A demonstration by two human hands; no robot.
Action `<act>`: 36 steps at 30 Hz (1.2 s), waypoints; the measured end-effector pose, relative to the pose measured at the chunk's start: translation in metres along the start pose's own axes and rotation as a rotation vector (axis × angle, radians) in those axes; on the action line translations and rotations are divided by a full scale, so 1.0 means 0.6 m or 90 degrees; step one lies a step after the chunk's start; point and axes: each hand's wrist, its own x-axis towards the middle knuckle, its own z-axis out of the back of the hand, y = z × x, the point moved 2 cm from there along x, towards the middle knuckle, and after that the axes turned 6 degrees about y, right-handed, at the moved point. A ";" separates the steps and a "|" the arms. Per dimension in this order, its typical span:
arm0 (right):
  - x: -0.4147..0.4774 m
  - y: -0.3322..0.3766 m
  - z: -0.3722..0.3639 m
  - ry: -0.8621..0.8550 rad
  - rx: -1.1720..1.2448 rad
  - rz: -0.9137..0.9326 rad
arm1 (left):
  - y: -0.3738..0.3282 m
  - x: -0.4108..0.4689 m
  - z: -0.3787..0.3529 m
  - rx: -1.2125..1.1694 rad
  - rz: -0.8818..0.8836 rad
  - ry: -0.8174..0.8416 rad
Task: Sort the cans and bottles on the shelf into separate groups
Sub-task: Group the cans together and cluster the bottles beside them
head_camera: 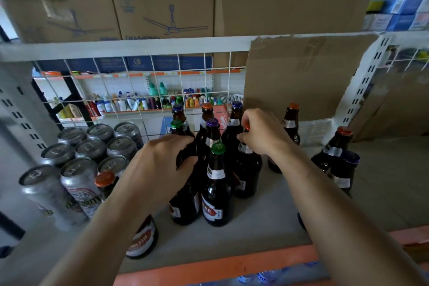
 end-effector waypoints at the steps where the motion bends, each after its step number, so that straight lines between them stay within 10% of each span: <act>1: 0.005 0.002 -0.002 0.000 -0.004 -0.001 | 0.001 -0.003 0.002 0.002 0.002 -0.003; 26: -0.061 0.037 -0.074 -0.115 -0.057 0.038 | 0.003 -0.030 -0.043 -0.016 -0.017 -0.007; 36: -0.144 0.009 -0.092 -0.063 0.153 0.026 | 0.030 -0.106 -0.060 -0.092 0.045 -0.008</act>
